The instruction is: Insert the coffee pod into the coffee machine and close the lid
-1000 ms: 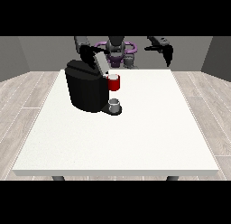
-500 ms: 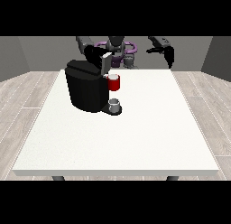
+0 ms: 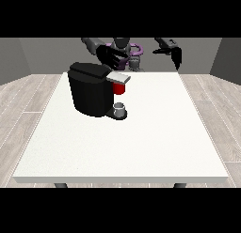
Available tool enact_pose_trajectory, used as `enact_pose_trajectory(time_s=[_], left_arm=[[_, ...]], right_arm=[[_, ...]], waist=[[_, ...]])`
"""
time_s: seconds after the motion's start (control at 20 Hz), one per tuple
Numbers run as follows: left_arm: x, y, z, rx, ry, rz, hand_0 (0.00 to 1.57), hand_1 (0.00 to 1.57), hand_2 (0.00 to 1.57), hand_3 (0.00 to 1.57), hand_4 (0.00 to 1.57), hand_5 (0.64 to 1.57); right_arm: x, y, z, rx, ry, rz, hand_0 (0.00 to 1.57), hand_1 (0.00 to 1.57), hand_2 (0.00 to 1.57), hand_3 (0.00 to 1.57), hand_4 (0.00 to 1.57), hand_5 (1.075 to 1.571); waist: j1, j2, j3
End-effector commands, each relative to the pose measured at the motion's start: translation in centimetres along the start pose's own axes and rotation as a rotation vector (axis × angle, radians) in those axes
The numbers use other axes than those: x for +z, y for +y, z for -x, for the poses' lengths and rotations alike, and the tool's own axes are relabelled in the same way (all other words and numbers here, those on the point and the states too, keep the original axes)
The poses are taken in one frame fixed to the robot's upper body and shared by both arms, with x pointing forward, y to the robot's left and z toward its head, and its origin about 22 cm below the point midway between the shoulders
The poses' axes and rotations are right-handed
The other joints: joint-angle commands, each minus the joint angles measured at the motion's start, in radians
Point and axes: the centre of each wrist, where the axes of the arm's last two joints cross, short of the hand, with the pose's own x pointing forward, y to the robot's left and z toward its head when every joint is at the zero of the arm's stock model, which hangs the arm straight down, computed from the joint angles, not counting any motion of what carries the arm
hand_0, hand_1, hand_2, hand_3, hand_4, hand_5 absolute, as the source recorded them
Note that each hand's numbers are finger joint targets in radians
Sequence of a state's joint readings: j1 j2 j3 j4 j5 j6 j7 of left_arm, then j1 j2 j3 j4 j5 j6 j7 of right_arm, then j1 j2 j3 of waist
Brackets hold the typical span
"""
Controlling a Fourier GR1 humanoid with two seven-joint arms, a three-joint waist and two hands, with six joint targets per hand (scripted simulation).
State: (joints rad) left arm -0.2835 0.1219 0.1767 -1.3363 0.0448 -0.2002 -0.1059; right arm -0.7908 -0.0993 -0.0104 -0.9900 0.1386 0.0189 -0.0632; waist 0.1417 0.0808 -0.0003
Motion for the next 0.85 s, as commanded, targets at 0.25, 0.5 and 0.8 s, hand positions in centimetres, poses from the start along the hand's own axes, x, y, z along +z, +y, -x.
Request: enact_pose_trajectory(time_s=[0.25, 0.5, 0.8], left_arm=[[1.3, -0.6, 0.9, -0.006, -0.027, -0.006, 0.0, 0.0, 0.0, 0.0, 0.14, 1.571], [2.5, -1.4, 3.0, 0.031, -0.013, -0.015, 0.0, 0.0, 0.0, 0.0, 0.19, 1.571], [5.3, 0.8, 5.1, 0.031, 0.112, -0.094, 0.0, 0.0, 0.0, 0.0, 0.19, 1.571]], right_arm=[[0.2, 1.5, -0.3, -0.04, -0.054, -0.078, 0.0, 0.0, 0.0, 0.0, 0.03, 1.571], [2.1, 4.7, 0.6, -0.167, -0.105, -0.155, 0.0, 0.0, 0.0, 0.0, 0.35, 1.571], [9.1, 6.4, 6.1, -0.336, 0.062, -0.081, 0.0, 0.0, 0.0, 0.0, 0.16, 1.571]], waist=[[-0.036, -0.06, 0.0002], [-0.082, -0.101, 0.0001], [-0.149, -0.217, 0.0003]])
